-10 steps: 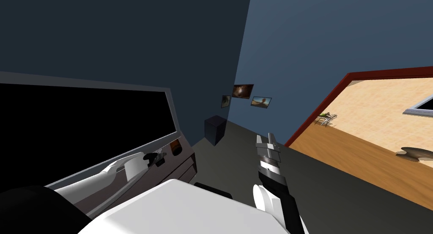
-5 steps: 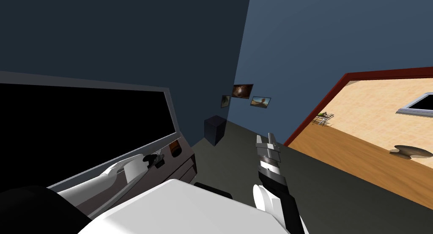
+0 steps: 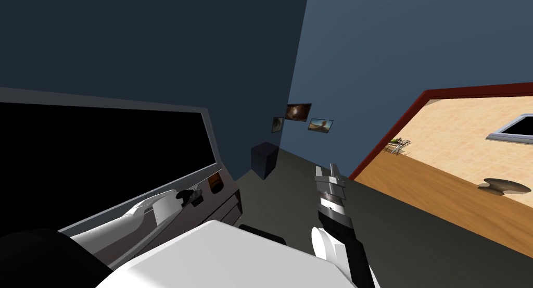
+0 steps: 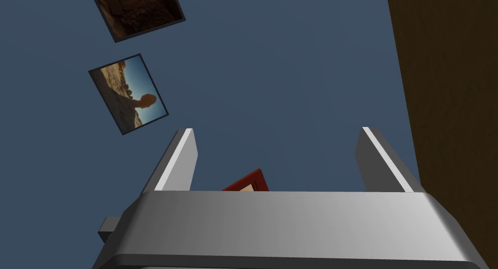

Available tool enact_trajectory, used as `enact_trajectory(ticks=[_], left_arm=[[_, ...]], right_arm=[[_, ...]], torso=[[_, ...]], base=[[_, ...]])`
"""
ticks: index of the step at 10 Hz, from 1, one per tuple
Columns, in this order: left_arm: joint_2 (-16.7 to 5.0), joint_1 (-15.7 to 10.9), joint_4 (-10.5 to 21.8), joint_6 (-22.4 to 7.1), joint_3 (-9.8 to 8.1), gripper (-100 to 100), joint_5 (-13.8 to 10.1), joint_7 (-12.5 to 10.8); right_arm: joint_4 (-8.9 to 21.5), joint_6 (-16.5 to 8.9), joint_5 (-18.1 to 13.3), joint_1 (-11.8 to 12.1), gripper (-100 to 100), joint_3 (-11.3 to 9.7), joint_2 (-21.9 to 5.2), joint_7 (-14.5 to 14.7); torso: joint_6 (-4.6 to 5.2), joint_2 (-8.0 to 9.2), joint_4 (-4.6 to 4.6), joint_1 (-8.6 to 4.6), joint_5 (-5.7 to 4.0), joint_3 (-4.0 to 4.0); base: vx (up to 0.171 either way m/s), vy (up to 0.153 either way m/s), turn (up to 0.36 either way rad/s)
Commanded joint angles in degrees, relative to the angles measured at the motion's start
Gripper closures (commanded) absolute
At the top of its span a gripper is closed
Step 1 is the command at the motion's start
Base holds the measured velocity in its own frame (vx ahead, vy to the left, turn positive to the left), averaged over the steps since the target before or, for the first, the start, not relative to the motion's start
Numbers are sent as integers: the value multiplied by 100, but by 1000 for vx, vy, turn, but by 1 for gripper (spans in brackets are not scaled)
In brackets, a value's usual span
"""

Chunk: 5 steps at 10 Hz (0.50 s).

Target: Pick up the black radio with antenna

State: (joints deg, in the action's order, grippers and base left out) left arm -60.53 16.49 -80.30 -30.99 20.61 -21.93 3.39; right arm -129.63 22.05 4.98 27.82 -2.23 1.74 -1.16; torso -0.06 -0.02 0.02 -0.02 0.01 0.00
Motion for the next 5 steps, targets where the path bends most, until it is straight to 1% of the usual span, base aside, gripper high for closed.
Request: enact_trajectory(ticks=[1, 3, 4, 5], left_arm=[[-154, 24, -198, -86, 7, 100, -82, -37], [-299, 52, -376, -166, 8, 100, -163, -68], [-247, 37, -305, -126, 10, 100, -136, -50], [-251, 42, -322, -142, 9, 0, -136, -59]], right_arm=[[0, 0, 0, 0, 0, 0, 0, 0], [0, 0, 0, 0, 0, 0, 0, 0], [0, 0, 0, 0, 0, 0, 0, 0], [0, 0, 0, 0, 0, 0, 0, 0]], torso=[[0, 0, 0, 0, 0, 0], [-5, 15, 3, -18, -5, 8], [-3, 16, 3, -19, -6, 9], [-2, 10, 2, -11, -4, 6]], base=[[-20, -29, 74], [-34, -38, 59], [-13, -14, 8], [0, 0, 0]])
